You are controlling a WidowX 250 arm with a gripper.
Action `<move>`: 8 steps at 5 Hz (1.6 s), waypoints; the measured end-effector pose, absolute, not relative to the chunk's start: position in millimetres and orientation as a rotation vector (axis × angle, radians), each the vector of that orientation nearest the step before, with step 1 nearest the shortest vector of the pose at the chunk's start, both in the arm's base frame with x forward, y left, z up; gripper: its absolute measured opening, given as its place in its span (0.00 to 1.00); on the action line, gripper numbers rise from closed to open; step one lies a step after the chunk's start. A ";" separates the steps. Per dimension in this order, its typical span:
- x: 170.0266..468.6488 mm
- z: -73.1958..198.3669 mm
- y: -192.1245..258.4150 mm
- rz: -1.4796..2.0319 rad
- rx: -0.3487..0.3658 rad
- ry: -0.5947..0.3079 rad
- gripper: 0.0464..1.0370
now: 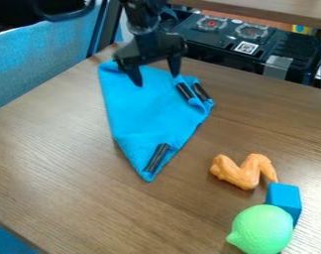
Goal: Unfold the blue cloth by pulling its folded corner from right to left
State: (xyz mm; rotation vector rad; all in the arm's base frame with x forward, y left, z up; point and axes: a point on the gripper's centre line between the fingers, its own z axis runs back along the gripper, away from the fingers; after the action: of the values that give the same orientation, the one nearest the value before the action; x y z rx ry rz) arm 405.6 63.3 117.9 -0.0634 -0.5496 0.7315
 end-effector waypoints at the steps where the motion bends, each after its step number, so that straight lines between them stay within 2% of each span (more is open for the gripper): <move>1: 421.1 105.4 49.3 0.751 -0.060 -0.568 0.96; 2: 434.7 90.0 40.3 0.793 -0.023 -0.570 0.96; 4: 447.5 84.5 29.3 0.772 -0.010 -0.561 0.96; 5: 447.9 85.3 22.6 0.749 -0.010 -0.558 0.92; 7: 447.1 85.0 22.2 0.730 -0.005 -0.549 0.33; 8: 447.0 84.6 21.3 0.734 -0.008 -0.549 0.12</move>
State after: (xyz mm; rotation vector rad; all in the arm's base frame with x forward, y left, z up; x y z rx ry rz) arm 447.0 21.3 84.6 -0.0076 -0.5487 0.7341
